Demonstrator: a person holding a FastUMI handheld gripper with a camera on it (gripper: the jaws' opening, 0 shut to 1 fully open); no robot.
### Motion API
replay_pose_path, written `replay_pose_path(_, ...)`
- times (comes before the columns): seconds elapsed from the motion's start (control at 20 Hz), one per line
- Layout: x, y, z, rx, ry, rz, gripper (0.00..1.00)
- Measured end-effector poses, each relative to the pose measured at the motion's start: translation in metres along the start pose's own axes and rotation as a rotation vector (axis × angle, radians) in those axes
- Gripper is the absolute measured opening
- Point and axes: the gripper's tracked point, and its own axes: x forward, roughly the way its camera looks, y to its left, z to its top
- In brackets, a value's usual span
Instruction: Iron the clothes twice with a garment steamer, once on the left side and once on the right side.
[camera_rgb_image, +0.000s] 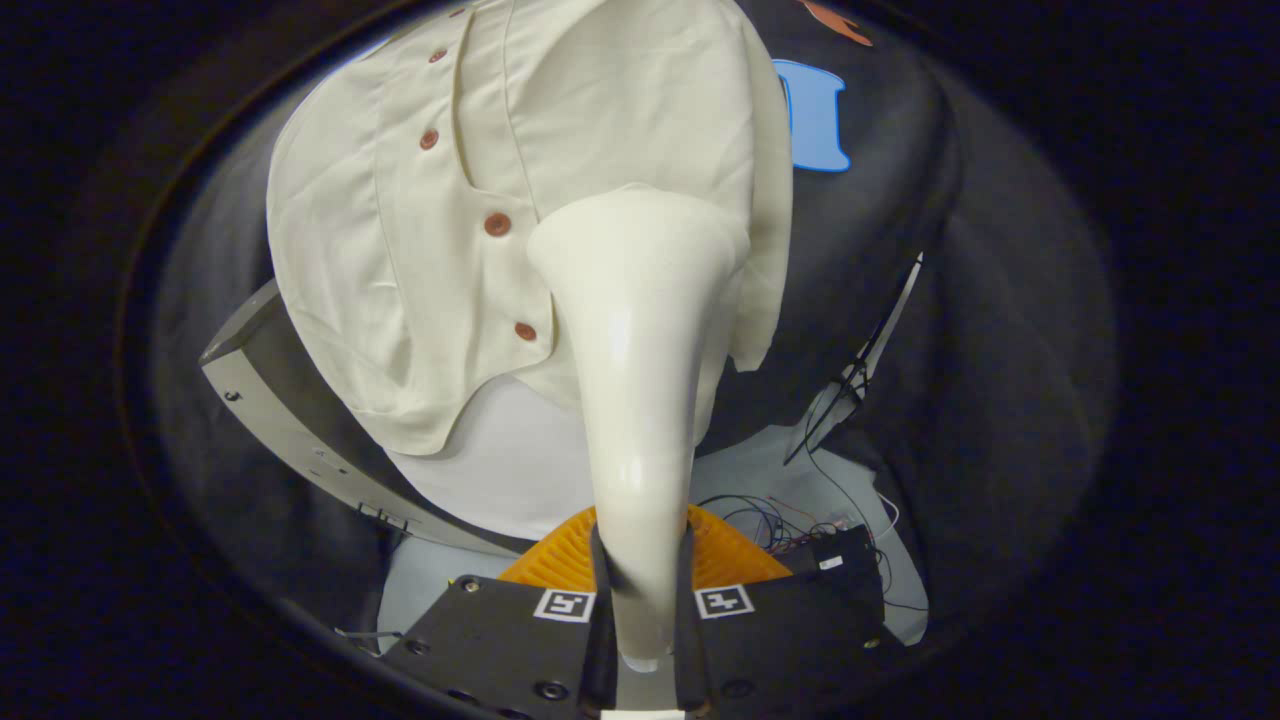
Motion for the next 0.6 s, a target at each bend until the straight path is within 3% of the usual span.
replay_pose_path(0.6,0.042,-0.004,-0.085,0.048,0.137,-0.002,0.23)
